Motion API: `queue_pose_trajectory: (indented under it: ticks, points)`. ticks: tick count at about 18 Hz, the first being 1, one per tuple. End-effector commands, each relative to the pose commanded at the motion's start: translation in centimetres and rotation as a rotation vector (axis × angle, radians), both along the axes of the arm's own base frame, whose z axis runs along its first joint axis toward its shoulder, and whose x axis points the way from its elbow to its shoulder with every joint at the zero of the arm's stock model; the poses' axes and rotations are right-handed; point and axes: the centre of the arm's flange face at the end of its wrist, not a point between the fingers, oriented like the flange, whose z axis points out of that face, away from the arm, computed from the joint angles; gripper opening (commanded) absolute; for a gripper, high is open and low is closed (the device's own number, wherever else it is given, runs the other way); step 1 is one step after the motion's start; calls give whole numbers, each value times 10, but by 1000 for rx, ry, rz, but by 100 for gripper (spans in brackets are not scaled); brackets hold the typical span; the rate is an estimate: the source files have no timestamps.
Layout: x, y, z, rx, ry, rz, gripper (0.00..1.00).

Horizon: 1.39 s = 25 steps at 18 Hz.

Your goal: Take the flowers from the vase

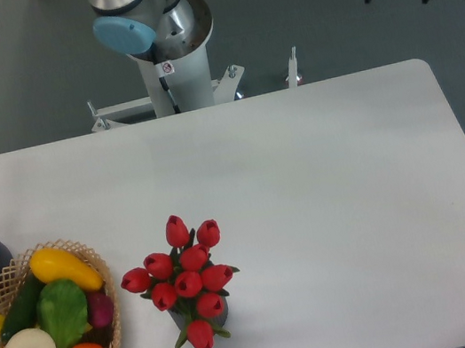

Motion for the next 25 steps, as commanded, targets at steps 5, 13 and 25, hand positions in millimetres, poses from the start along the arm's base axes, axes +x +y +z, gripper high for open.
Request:
queue_pose_trajectory:
  ticks: [5, 13, 25]
  points:
    - [5, 8, -11, 40, -42, 80, 100]
    - [18, 38, -43, 62, -115, 40, 100]
    - [29, 109, -58, 321, -225, -55, 100]
